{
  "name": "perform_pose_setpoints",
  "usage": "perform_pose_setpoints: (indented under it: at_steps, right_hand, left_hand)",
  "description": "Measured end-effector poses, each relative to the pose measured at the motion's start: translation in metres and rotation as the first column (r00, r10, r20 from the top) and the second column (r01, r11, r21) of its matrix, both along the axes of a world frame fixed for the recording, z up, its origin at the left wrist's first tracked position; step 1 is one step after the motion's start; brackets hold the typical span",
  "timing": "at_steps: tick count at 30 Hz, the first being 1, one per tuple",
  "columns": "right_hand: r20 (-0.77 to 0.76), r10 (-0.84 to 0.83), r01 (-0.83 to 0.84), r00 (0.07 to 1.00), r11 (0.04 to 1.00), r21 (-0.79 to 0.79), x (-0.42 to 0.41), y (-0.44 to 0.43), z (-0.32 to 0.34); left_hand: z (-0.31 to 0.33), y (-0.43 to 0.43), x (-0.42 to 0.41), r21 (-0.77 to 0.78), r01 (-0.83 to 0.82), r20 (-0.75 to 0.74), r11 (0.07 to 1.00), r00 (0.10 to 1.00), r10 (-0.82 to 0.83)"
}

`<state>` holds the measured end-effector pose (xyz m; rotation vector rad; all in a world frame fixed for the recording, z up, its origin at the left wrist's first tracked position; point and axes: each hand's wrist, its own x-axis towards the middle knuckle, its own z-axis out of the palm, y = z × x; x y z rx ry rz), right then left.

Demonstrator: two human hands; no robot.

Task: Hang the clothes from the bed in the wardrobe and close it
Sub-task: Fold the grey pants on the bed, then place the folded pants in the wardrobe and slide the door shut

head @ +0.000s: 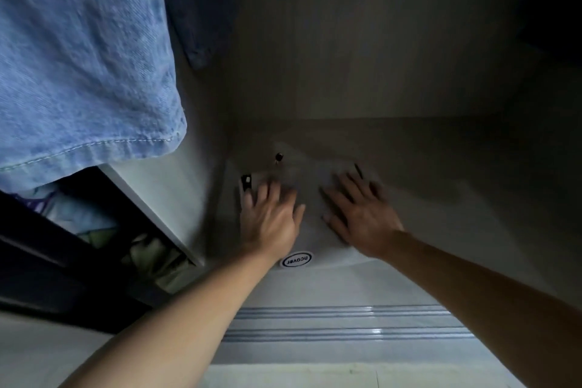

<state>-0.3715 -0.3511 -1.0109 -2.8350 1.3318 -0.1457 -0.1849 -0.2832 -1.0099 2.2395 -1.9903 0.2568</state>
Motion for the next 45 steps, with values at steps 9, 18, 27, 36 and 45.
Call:
perform_pose_setpoints:
  at_steps: [9,18,27,36,45]
  right_hand:
    - [-0.001,-0.164,0.163,0.986,0.982,0.094,0.012,0.011,-0.042]
    - [-0.241,-0.12,0.187,0.963,0.942,0.279,-0.012,0.071,0.032]
    - [-0.308,-0.141,0.268,0.941,0.865,0.424,-0.046,0.201,0.187]
    - [-0.249,-0.251,0.337,0.935,0.848,0.41,-0.042,0.273,0.417]
    - [-0.125,-0.32,0.344,0.939,0.878,0.332,-0.026,0.314,0.589]
  left_hand:
    - [-0.024,-0.027,0.025,0.25,0.099,-0.079,0.963,0.994,-0.082]
    - [0.039,0.048,-0.011,0.306,0.122,-0.109,0.944,0.99,-0.093]
    - [0.198,0.184,-0.035,0.61,0.17,-0.241,0.774,0.97,-0.023]
    - [0.424,0.256,-0.022,0.575,0.214,-0.28,0.79,0.958,-0.055]
    - [0.601,0.304,0.008,0.424,0.149,-0.259,0.894,0.965,-0.038]
